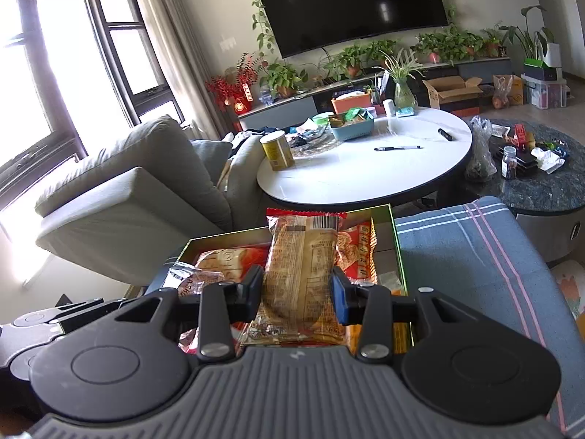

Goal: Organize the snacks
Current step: 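Lower both packets into the box and open both grippers, then grasp the blue-white-red chip bag with the left gripper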

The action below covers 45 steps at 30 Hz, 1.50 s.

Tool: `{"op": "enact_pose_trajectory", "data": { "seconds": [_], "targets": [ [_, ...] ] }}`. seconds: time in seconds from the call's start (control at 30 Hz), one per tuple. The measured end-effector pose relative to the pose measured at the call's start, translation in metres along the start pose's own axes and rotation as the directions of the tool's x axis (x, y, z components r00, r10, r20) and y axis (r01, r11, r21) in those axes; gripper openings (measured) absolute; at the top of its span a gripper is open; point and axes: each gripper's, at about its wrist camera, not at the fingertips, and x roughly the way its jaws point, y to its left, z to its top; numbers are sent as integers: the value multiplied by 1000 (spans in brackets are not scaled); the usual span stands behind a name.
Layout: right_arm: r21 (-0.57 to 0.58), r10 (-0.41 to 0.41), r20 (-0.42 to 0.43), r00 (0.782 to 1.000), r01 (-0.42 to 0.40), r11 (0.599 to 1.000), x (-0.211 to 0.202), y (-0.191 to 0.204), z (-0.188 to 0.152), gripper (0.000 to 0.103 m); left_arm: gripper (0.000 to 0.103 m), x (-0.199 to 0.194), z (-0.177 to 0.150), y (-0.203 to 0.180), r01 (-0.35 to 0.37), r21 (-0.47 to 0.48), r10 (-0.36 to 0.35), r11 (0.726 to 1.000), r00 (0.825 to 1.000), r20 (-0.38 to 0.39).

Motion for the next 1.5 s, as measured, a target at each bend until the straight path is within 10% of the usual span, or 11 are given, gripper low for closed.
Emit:
{"op": "enact_pose_trajectory", "data": {
  "seconds": [0.4,1.07,1.5],
  "targets": [
    [7,-18,-19,1000,19,1000,24,-4,3,69,46,37,3,0,3,-8,-3,1000,1000,4],
    [-8,-9,14,1000,9,1000,-34,-3,-6,69,54,-20,-25,-13,21,25,-21,999,1000,-4],
    [4,-37,13,999,37,999,-63,-16,-28,69,61,1,-84,-37,49,95,-31,994,983,-181]
  ]
}}
